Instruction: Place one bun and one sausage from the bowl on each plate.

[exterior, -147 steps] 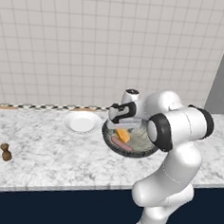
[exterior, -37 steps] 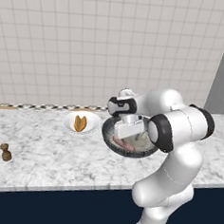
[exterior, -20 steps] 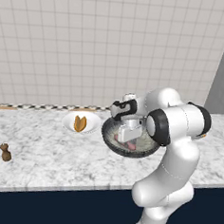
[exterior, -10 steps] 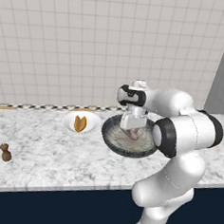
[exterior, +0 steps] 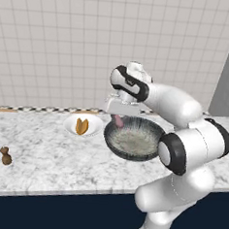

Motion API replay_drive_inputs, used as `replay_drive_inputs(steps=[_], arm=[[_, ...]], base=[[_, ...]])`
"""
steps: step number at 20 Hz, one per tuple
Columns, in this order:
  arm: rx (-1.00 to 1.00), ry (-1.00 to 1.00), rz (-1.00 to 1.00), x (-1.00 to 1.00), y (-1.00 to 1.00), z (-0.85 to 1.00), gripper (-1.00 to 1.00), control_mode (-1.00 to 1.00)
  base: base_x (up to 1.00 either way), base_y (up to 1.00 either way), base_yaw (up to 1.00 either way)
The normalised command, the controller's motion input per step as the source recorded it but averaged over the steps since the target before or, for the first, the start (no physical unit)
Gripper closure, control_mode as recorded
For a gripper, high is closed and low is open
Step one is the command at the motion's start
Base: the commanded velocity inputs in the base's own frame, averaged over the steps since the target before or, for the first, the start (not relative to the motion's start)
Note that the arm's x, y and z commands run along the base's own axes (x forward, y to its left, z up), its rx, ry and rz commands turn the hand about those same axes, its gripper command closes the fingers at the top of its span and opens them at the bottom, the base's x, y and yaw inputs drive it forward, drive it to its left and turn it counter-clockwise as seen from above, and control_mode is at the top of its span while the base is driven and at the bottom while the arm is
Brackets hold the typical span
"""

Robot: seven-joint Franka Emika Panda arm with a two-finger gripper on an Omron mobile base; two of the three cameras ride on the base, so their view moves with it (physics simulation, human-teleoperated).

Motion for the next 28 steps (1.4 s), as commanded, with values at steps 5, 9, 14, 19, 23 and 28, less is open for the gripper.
replay_drive_inputs(steps=[5,9,14,19,23,28], arm=[[-0.03,0.06,-0.31,0.57,0.95,0.14,1.0,-1.0],[-0.15,-0.06,-0.25,0.54,0.58,-0.2,1.0,-1.0],[-0.21,-0.07,-0.23,0.6,0.1,-0.3,1.0,-1.0],[-0.12,0.0,-0.21,0.54,-0.12,-0.41,1.0,-1.0],[0.0,0.0,-0.15,0.45,-0.2,-0.44,1.0,-1.0],[0.0,-0.13,-0.06,0.26,-0.05,-0.68,1.0,-1.0]], base=[[0.0,0.0,0.0],[0.0,0.0,0.0],[0.0,0.0,0.0],[0.0,0.0,0.0],[0.0,0.0,0.0],[0.0,0.0,0.0]])
